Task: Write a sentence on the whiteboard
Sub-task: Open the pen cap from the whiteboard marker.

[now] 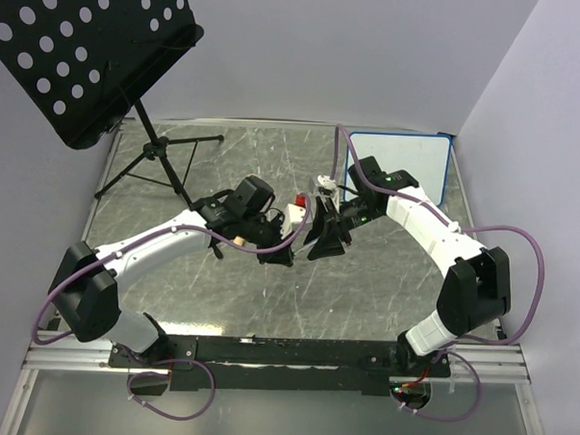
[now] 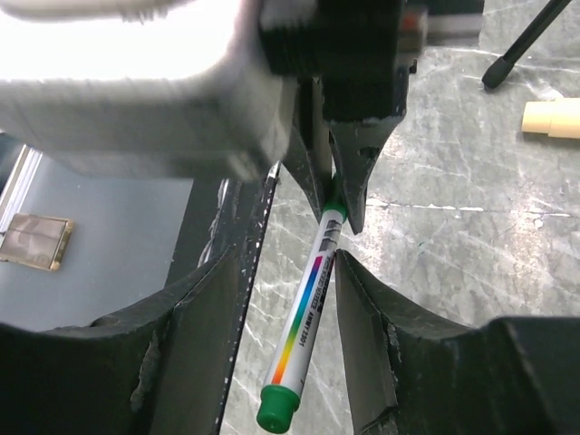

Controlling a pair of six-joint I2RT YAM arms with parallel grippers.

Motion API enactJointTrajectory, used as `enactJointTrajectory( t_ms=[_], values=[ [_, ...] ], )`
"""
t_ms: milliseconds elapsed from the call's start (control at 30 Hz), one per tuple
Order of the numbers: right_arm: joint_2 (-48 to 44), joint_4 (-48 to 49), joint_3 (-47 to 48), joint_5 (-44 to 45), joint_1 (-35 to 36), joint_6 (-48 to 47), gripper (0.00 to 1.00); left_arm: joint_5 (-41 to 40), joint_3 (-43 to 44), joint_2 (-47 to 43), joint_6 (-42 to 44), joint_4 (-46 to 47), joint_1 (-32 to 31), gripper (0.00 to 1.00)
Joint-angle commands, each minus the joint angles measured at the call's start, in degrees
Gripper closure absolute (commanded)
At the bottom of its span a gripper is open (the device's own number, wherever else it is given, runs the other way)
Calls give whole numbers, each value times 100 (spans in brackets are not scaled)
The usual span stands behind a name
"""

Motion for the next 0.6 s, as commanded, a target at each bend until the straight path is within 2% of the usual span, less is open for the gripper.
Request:
enactJointTrajectory(
  t_ms=[0,167,367,567],
  values=[
    [-36,409,142,-247,93,182,47,206,266,71,48,58,-16,99],
    [-27,534,80,-238,137,350,56,223,284,54,13,75,-16,99],
    [-18,648,1,-133,154,446,62,241,284,54,-14,93,-16,99],
    [-18,578,27,-18,163,438,60,258,248,-8,-75,172,28,99]
  ],
)
